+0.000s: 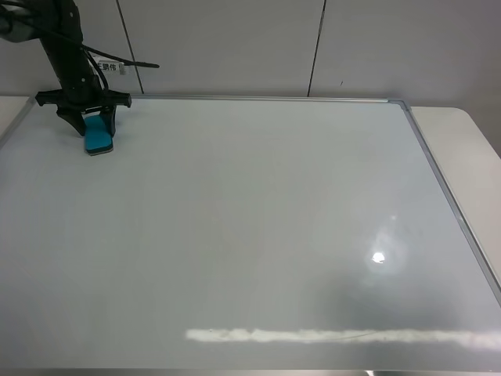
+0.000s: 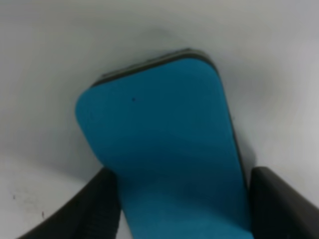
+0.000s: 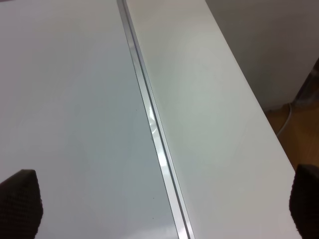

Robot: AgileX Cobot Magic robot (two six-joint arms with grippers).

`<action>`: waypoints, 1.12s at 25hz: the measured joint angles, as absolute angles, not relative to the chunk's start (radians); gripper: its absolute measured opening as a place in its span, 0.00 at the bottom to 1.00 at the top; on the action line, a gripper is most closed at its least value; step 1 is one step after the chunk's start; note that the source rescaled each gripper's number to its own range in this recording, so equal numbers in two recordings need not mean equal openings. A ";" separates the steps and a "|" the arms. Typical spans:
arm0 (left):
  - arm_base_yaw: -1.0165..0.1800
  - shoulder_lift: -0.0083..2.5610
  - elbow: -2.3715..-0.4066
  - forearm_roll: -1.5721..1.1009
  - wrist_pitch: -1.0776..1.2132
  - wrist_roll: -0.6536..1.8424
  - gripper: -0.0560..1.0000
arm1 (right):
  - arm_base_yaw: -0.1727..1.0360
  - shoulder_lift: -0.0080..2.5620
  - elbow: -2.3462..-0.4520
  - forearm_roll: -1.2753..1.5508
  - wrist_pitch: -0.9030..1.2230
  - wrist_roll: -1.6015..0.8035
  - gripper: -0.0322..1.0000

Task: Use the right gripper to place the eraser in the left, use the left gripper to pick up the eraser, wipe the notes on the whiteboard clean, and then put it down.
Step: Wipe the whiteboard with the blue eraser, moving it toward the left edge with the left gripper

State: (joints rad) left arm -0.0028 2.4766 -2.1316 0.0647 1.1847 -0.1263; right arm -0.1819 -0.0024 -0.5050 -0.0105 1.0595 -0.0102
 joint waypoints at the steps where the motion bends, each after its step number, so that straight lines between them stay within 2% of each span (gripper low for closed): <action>1: -0.016 2.475 -2.132 0.075 1.188 -0.121 0.05 | -0.182 -0.002 -0.505 -0.010 1.059 -0.010 1.00; 9: -0.203 2.438 -2.130 0.000 1.205 -0.035 0.05 | -0.182 -0.002 -0.505 -0.010 1.059 -0.010 1.00; 19: -0.413 2.349 -2.115 0.016 1.211 -0.072 0.05 | -0.182 -0.002 -0.505 -0.010 1.059 -0.010 1.00; 24: -0.464 2.283 -1.990 0.017 1.211 -0.163 0.05 | -0.182 -0.002 -0.505 -0.010 1.059 -0.010 1.00; 28: -0.486 2.186 -1.777 0.015 1.183 -0.215 0.05 | -0.182 -0.002 -0.505 -0.010 1.059 -0.010 1.00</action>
State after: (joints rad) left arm -0.4857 2.1863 -1.7772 0.0147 1.1834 -0.2149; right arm -0.1819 -0.0024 -0.5050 -0.0105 1.0595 -0.0102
